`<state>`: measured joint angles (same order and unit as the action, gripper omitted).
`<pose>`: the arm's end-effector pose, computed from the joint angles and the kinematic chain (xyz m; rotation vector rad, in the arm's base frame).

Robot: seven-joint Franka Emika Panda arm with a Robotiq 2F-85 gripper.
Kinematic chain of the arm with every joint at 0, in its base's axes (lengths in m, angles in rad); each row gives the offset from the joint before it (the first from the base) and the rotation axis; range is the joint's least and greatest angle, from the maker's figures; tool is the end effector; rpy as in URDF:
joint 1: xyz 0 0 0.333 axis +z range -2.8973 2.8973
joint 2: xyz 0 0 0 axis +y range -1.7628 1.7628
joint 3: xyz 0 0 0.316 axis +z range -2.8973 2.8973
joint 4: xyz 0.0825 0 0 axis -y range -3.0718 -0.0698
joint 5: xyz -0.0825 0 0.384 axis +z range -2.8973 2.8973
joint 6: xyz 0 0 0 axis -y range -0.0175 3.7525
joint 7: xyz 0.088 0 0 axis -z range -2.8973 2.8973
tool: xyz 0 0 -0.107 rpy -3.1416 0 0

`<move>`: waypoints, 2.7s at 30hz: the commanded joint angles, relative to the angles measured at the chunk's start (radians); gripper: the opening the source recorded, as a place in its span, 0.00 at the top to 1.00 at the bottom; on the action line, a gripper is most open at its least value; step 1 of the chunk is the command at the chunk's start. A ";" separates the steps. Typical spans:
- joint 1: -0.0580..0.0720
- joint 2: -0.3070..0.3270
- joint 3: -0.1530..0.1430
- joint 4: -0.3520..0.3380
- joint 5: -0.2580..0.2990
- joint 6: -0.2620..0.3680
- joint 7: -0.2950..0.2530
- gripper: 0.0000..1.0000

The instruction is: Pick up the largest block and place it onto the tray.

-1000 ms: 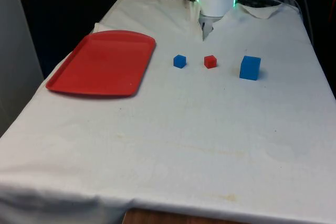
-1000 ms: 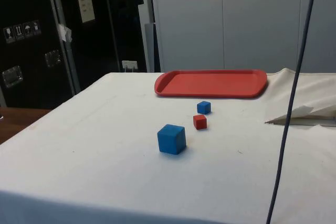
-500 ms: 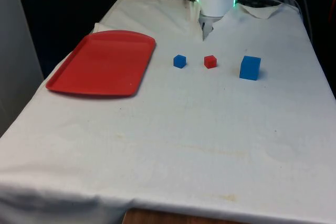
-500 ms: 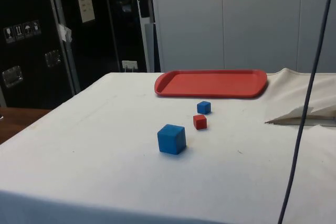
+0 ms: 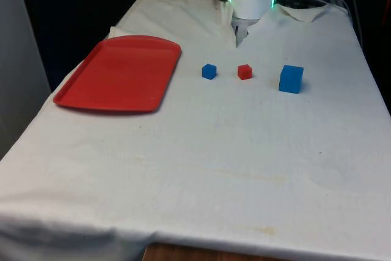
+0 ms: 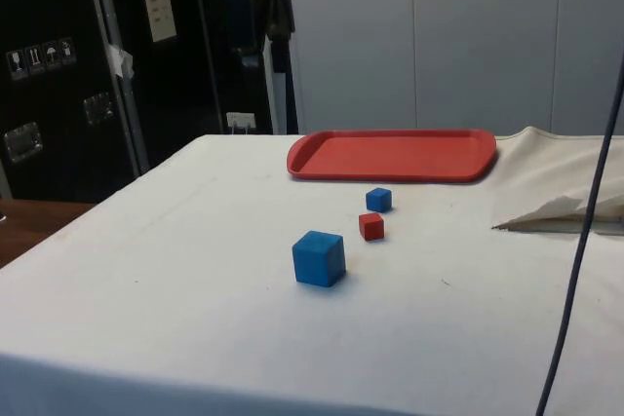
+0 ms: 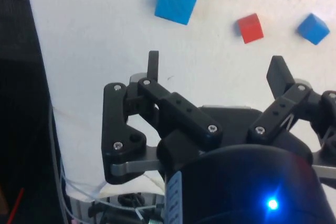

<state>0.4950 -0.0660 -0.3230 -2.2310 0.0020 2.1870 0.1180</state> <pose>0.5090 0.0874 0.4003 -3.1154 -0.0831 -0.0236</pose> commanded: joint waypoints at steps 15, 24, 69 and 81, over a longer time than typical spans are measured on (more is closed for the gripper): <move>0.001 0.057 0.048 -0.077 -0.005 0.157 0.058 0.00; 0.001 0.074 0.064 -0.139 -0.016 0.230 0.113 0.00; -0.010 0.314 0.100 -0.273 -0.001 0.645 0.281 0.00; -0.009 0.390 0.102 -0.271 0.000 0.733 0.315 0.11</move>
<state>0.4840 0.3200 -0.2200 -2.5020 0.0000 2.9080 0.4280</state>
